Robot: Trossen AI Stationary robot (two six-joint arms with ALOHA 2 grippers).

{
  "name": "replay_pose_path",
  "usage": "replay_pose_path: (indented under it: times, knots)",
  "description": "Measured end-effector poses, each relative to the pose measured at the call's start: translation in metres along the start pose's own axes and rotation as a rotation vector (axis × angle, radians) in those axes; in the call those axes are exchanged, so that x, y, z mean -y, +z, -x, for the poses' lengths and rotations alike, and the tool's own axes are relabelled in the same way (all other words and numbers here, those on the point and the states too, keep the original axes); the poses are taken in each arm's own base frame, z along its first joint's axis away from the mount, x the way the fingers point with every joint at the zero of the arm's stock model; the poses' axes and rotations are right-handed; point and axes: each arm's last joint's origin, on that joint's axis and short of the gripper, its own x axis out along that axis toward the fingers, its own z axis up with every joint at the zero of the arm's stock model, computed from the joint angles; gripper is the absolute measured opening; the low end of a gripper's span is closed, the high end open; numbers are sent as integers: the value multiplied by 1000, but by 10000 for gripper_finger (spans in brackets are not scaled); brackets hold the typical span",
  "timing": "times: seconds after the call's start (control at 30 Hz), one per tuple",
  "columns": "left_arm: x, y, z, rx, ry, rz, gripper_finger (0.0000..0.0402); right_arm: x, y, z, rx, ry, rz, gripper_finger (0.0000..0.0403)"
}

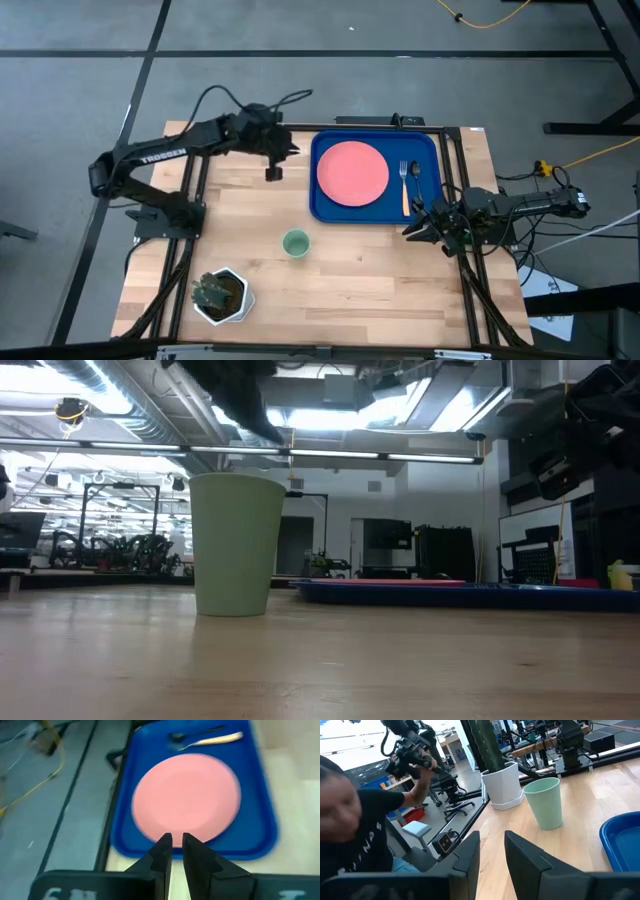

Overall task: Pick and place plate/cup/fork/spoon on tray
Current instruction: Put the green cup on the dark blue tray to the top right of the pink plate

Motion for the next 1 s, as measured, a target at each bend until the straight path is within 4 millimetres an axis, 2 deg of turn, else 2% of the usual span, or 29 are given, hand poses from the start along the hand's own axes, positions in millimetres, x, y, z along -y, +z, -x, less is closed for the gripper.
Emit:
replay_pose_path:
  times: [0.13,0.2,0.27,0.37,0.47,0.83,1.0]
  knots:
    - [-7,-11,-5,-29,41,-28,37,0,0,0,-5,-2,-2,95]
    - [-4,-13,-7,14,-41,-119,37,0,0,0,-5,-2,-2,95]
    - [-2,-14,-9,109,-171,-139,37,0,-1,0,-8,-3,-3,95]
    - [-6,-19,-8,193,-331,-71,37,0,-1,0,-8,-3,-3,95]
    - [-10,-31,-11,198,-401,18,37,0,-1,0,-9,-4,-3,95]
    - [-26,-85,-29,276,-352,149,37,0,-1,0,-10,-4,-4,95]
    - [-23,-87,-30,342,-401,164,37,0,-1,0,-10,-4,-4,95]
